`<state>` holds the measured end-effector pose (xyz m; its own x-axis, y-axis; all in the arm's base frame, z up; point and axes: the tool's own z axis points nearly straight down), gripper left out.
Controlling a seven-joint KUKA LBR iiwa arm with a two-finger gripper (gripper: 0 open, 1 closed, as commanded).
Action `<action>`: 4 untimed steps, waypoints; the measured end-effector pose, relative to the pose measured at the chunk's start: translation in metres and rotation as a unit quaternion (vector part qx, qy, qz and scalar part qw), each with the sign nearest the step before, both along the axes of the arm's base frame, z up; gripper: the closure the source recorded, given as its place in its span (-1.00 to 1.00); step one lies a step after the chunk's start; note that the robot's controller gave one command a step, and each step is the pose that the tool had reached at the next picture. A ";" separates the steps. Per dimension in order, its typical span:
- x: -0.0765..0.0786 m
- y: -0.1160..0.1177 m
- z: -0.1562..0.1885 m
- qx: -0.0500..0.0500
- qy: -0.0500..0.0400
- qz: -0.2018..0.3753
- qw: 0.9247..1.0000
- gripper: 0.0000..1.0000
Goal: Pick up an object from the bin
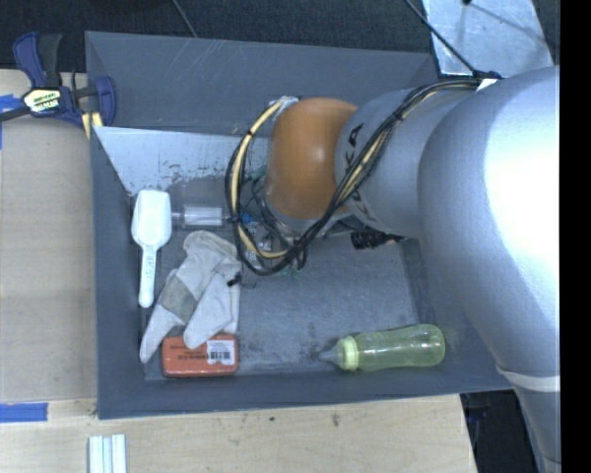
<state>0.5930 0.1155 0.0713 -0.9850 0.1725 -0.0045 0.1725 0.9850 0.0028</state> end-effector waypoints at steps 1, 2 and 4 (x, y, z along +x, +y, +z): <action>-0.010 -0.006 0.031 -0.002 0.004 0.034 0.999 1.00; 0.013 0.002 0.055 -0.001 -0.001 0.045 0.999 1.00; 0.003 -0.001 0.078 -0.002 0.001 0.060 0.998 1.00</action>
Offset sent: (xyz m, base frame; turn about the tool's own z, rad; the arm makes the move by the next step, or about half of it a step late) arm 0.0288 0.0105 0.0583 -0.0870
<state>0.5959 0.1140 0.1494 -0.9986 0.0526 -0.0027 0.0526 0.9986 -0.0018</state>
